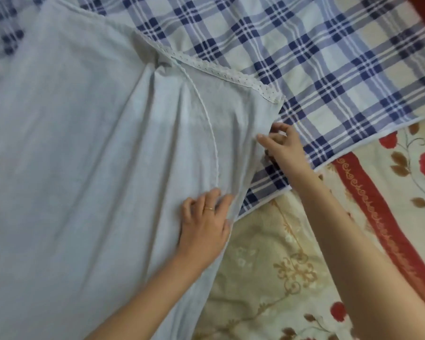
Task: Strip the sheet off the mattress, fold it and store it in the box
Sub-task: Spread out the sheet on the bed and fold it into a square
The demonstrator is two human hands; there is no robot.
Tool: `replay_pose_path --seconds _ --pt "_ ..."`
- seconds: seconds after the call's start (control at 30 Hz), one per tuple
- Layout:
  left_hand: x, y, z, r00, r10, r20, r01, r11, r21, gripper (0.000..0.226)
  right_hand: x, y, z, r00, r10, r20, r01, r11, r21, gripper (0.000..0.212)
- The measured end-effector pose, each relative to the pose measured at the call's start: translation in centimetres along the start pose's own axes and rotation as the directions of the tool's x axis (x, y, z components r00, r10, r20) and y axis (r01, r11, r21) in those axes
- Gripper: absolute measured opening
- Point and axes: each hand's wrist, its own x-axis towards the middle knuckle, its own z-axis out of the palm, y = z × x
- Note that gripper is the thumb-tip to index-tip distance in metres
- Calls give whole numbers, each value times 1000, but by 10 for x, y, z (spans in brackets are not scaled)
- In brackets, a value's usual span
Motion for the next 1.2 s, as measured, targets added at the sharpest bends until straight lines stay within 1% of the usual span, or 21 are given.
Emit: replay_pose_path --seconds 0.03,0.17,0.27,0.33,0.43,0.47,0.53,0.7,0.77,0.87,0.93,1.0,1.1,1.2 --pt "-24 5 0 997 -72 37 72 997 1 61 -12 3 4 1000 -10 22 10 1000 -14 46" --pt "-78 11 -6 967 -227 118 211 968 134 76 -28 -1 21 1000 -27 -9 26 997 -72 51" --pt "-93 13 -12 921 -377 99 356 917 181 82 -21 -3 26 998 -19 -53 14 994 -104 56" --pt "-100 17 -15 913 -404 51 389 903 180 72 -17 -1 27 996 -35 -86 20 984 -177 57" --pt "-105 20 -16 911 -413 0 409 901 148 38 -12 0 25 996 -39 -83 16 966 -256 60" --pt "-112 20 -17 906 -424 3 420 898 132 28 -13 0 26 997 -39 -71 18 962 -273 62" --pt "-118 17 -18 894 -447 13 443 890 104 19 -12 -3 25 998 -23 -65 5 962 -273 64" --pt "-125 14 -22 848 -528 -46 529 838 130 28 -13 -8 23 1000 11 -23 -17 950 -311 65" --pt "-121 9 -22 838 -543 -53 545 827 138 29 -13 -8 23 1000 6 -17 -11 939 -345 63" --pt "-117 2 -27 824 -564 -62 564 802 198 38 -13 -7 21 1000 -9 0 9 927 -375 61" --pt "-118 -1 -30 828 -560 -40 555 806 204 42 -12 -6 20 1000 -11 4 12 924 -382 60" --pt "-124 -3 -35 831 -555 -35 552 814 182 38 -13 -4 22 1000 -26 8 27 917 -398 59" --pt "-135 -3 -40 831 -555 -43 554 820 143 25 -16 -2 25 998 -63 -14 52 918 -393 59" --pt "-144 9 -42 848 -529 12 525 845 104 20 -20 3 24 995 -75 -65 49 942 -333 55"
